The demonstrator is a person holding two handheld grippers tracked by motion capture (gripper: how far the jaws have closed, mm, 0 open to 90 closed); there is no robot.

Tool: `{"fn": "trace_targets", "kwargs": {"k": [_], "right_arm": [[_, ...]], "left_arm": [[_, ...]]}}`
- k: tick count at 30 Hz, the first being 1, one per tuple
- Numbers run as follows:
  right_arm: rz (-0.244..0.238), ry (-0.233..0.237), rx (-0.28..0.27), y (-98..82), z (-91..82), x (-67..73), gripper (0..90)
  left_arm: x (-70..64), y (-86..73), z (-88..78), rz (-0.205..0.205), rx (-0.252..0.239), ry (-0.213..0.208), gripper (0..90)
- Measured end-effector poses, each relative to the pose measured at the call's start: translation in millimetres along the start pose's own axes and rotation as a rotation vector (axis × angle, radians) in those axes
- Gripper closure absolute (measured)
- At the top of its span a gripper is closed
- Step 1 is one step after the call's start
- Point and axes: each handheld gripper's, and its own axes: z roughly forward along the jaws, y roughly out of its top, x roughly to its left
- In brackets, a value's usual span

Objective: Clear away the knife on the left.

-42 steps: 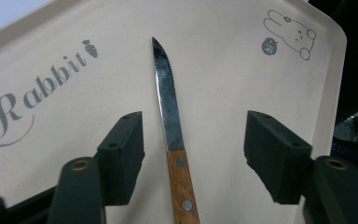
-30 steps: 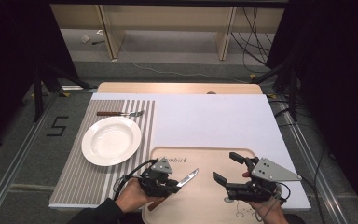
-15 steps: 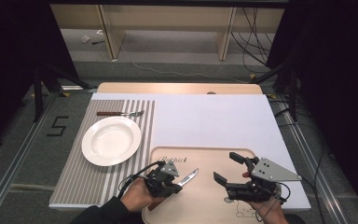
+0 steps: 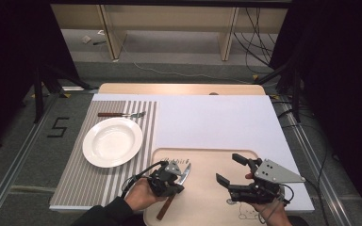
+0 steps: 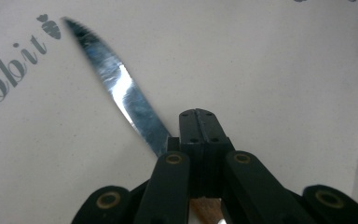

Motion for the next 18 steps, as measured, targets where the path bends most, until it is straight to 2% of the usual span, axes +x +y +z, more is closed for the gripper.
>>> {"fn": "trace_targets", "kwargs": {"k": [18], "right_arm": [[-0.002,0.002,-0.001,0.2,-0.5,0.3,18.9]], "left_arm": [[-0.5,-2.3,-2.3,0.011,0.052,-0.005,89.4]]}}
